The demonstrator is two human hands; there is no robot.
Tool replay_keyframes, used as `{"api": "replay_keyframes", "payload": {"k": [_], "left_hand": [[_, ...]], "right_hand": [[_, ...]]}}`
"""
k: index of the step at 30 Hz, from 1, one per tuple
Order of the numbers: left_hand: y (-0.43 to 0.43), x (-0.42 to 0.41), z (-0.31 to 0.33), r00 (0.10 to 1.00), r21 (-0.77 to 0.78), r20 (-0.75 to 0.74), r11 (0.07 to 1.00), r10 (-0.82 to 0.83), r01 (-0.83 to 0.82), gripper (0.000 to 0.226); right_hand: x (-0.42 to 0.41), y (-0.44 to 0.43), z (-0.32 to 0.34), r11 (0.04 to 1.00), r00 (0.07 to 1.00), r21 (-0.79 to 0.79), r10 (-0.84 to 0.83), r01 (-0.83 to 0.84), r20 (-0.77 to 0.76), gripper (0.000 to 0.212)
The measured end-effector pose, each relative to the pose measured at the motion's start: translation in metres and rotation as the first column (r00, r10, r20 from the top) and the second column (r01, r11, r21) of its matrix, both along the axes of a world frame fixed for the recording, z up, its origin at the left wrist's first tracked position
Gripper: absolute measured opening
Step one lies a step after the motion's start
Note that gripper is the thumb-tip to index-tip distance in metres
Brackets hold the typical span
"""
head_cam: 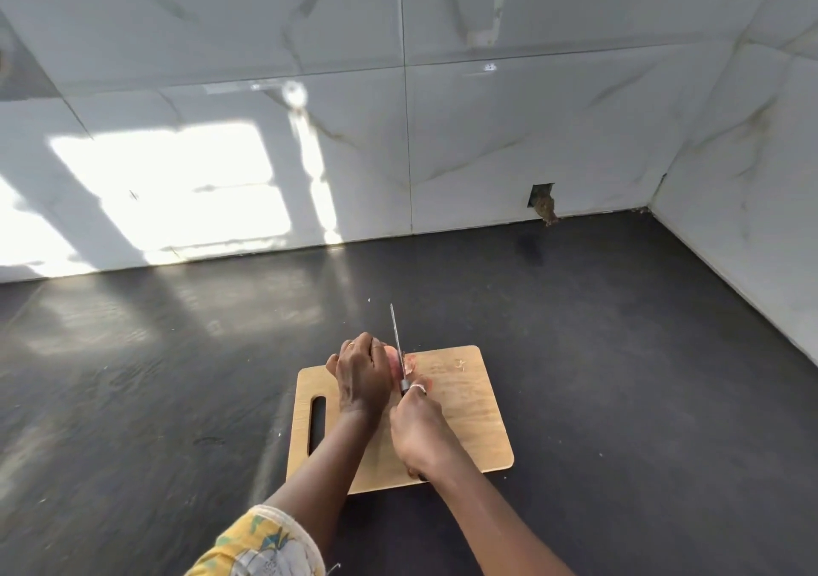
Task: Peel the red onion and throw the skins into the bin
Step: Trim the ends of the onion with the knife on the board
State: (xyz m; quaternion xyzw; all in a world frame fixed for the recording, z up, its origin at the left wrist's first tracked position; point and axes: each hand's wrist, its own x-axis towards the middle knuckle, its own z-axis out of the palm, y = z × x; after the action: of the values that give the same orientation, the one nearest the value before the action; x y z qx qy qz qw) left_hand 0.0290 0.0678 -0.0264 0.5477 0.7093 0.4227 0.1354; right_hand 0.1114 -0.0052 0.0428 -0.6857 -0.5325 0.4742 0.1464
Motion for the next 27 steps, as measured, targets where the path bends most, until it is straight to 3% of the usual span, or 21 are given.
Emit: {"api": "replay_keyframes", "payload": {"k": [11, 18, 23, 27], "left_hand": [[0.003, 0.001, -0.009, 0.996, 0.073, -0.087, 0.997, -0.006, 0.013, 0.034], [0.001, 0.008, 0.001, 0.993, 0.061, -0.117, 0.997, -0.03, 0.038, 0.026], [0.0, 0.003, -0.006, 0.993, 0.099, -0.115, 0.994, -0.034, 0.046, 0.034], [0.0, 0.001, -0.006, 0.992, 0.093, -0.121, 0.995, -0.014, 0.026, 0.034]], "right_hand": [[0.001, 0.014, 0.006, 1.0, 0.999, -0.029, 0.004, -0.003, 0.046, 0.034], [0.015, -0.006, -0.001, 0.999, 1.0, -0.046, 0.008, -0.009, -0.022, 0.037], [0.008, 0.008, 0.002, 0.993, 0.992, -0.107, -0.068, 0.057, -0.102, 0.032], [0.006, 0.007, 0.0, 0.994, 0.99, -0.059, -0.099, 0.093, -0.104, 0.035]]}}
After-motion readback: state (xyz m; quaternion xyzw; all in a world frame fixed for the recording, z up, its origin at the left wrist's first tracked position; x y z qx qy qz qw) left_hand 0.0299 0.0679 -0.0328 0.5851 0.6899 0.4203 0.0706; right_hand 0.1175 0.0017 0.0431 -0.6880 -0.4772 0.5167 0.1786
